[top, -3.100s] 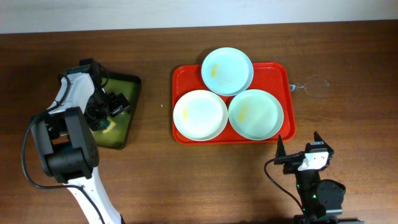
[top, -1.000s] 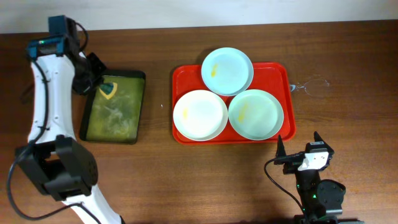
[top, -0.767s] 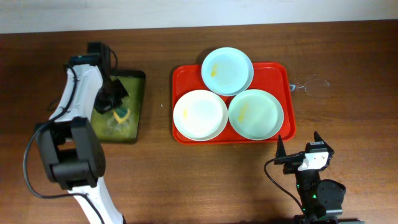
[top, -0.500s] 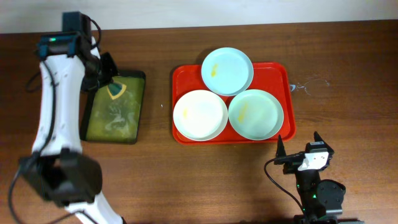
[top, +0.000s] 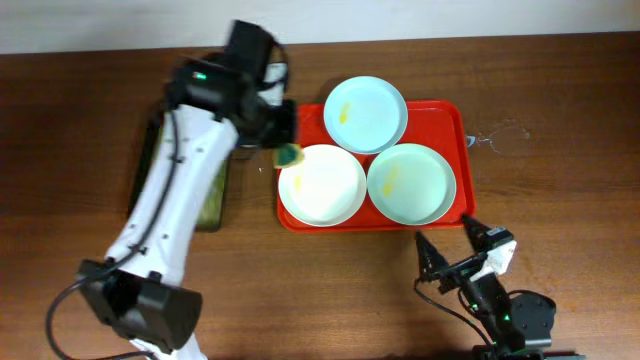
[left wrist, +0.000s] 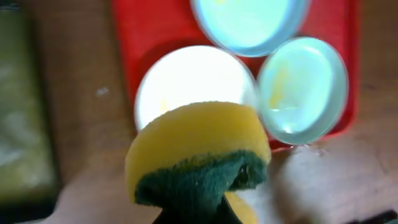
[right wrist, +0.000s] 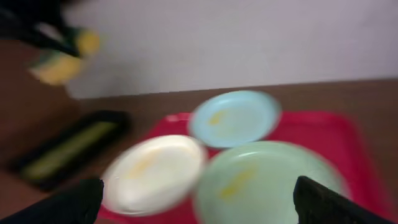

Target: Clean dirty plates on tray and stack at the side

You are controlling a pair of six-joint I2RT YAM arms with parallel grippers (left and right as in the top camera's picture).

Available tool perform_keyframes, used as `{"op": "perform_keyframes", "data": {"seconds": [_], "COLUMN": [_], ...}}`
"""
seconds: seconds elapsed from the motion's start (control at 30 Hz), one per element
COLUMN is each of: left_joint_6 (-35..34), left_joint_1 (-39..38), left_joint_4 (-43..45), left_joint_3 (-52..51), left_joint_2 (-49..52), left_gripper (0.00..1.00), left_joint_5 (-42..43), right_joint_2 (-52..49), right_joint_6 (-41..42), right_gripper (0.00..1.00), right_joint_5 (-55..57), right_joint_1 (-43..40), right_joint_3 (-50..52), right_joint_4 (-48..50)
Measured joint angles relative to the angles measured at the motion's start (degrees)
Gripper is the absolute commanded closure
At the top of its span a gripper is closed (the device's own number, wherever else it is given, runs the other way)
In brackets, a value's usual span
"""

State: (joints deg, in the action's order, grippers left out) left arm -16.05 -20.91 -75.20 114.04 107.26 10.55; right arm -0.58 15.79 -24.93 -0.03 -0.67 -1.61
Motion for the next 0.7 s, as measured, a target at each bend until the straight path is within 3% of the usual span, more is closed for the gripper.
{"op": "perform_keyframes", "data": {"seconds": [0.03,0.07,0.13,0.2,0.27,0.3,0.33,0.43,0.47,0.5,0.57,0.7], "left_joint_6": [-0.4,-1.4,-3.1,-4.8,-5.5,-5.9,-6.3,-6.7,-7.0,-7.2,-7.5,-7.6], "left_joint_1": [-2.1,-4.2,-6.8,-7.1,-7.1,-7.1,-7.2,-7.4,-7.4,-7.4,-7.4,-7.1], "left_joint_4": [1.2,2.4,4.7,7.0,8.4,8.8,9.4,10.6,11.1,11.6,11.3,8.1], "left_joint_3": [-0.3,-0.7,-1.7,-3.0,-3.3,-3.4,-3.7,-3.7,-3.8,-3.9,-4.1,-3.4], "left_joint_2": [0.2,0.5,1.9,5.1,8.6,10.4,13.1,19.9,22.0,24.3,26.5,26.9], "left_gripper": [1.00,1.00,1.00,1.00,1.00,1.00,1.00,1.00,0.92,0.58,0.53,0.51], "left_joint_5": [0.0,-0.5,-2.6,-3.6,-3.6,-3.5,-3.5,-3.6,-3.4,-3.2,-2.9,-2.4], "right_joint_2": [-0.1,-0.2,-0.3,-0.2,-3.8,-9.1,-15.1,-40.1,-47.5,-57.4,-67.2,-83.8], "right_joint_6": [2.1,9.8,16.3,20.3,16.8,11.5,7.9,-4.6,-6.3,-8.5,-9.9,-11.6], "right_gripper": [0.02,0.01,0.02,0.02,0.01,0.02,0.02,0.02,0.02,0.02,0.02,0.02], "right_joint_5": [-0.8,-3.8,-6.0,-6.0,-4.3,-2.1,-0.4,5.6,5.6,3.7,0.1,-4.3], "right_joint_1": [0.0,0.0,0.0,0.0,-0.1,-0.1,-0.1,-0.2,-0.2,-0.2,-0.2,0.8], "right_joint_3": [0.1,0.1,-0.4,-5.3,-17.6,-29.3,-39.1,-72.2,-79.2,-86.5,-90.8,-91.7], "right_joint_4": [1.1,6.5,22.4,24.1,5.1,-11.0,-18.9,-59.0,-63.6,-67.5,-72.8,-73.2]}}
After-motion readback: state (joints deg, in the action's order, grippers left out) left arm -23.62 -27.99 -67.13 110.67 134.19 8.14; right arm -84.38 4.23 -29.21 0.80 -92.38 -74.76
